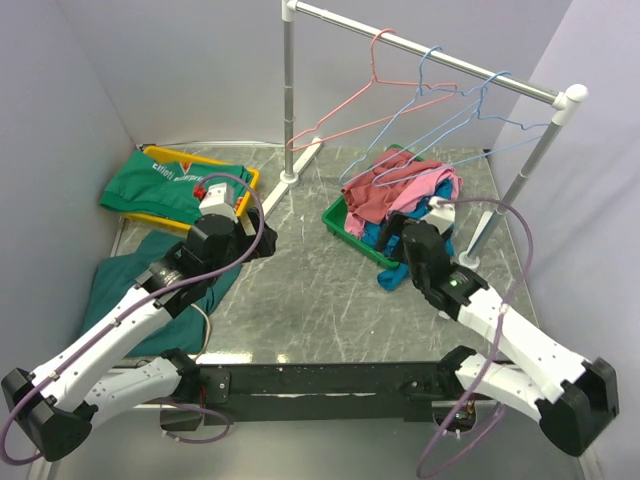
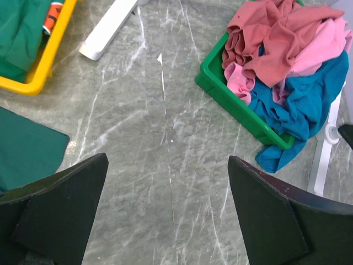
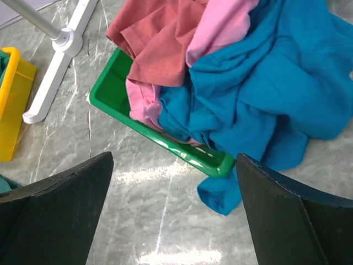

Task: Place the t-shirt on the hanger
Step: Pick up the T-shirt and place it in the bin.

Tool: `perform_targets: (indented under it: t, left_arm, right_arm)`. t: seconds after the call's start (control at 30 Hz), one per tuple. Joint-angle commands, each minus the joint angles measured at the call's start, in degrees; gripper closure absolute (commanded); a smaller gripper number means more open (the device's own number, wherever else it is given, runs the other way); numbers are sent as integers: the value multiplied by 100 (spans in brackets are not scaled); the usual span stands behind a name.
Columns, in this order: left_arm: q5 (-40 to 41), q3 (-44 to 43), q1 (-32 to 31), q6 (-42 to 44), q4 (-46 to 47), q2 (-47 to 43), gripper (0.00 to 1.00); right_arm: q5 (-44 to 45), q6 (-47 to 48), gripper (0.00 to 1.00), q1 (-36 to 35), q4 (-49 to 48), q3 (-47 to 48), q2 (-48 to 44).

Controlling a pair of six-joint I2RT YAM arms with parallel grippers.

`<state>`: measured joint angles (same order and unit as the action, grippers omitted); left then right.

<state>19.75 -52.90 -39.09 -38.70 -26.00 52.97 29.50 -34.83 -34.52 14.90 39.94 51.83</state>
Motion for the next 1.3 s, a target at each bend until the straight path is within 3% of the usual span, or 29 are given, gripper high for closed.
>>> perform_targets:
  t: [0.0,0.3,0.73,0.83,0.93,0.97,1.03,1.27]
  left_arm:
    - [-199,-27,-11,-129,86,99,4]
    - [-384,-88,-11,-129,-28,73,4]
    - [-428,-106,-11,-129,-45,82,3]
    - [-419,-62,-11,-147,-72,3,3]
    - [-384,17,-11,-156,-63,-41,4]
    - [-384,26,-20,-156,-55,-41,3]
    - [-410,35,-11,-164,-55,-32,4]
    - [-445,52,-11,-191,-28,-94,4]
  right_arm:
    - [213,64,0,68,-189,619,660]
    - [-330,-129,14,1254,-496,831,1768]
    - [-656,-111,23,1431,-892,1235,3535]
    - [-524,-243,36,1448,-1023,956,3413]
    - [-401,-314,68,1448,-1120,735,3123]
    - [-401,-305,84,1448,-1120,734,3053]
    - [-383,-296,97,1448,-989,795,3017]
    - [-506,-244,100,1440,-585,857,2192]
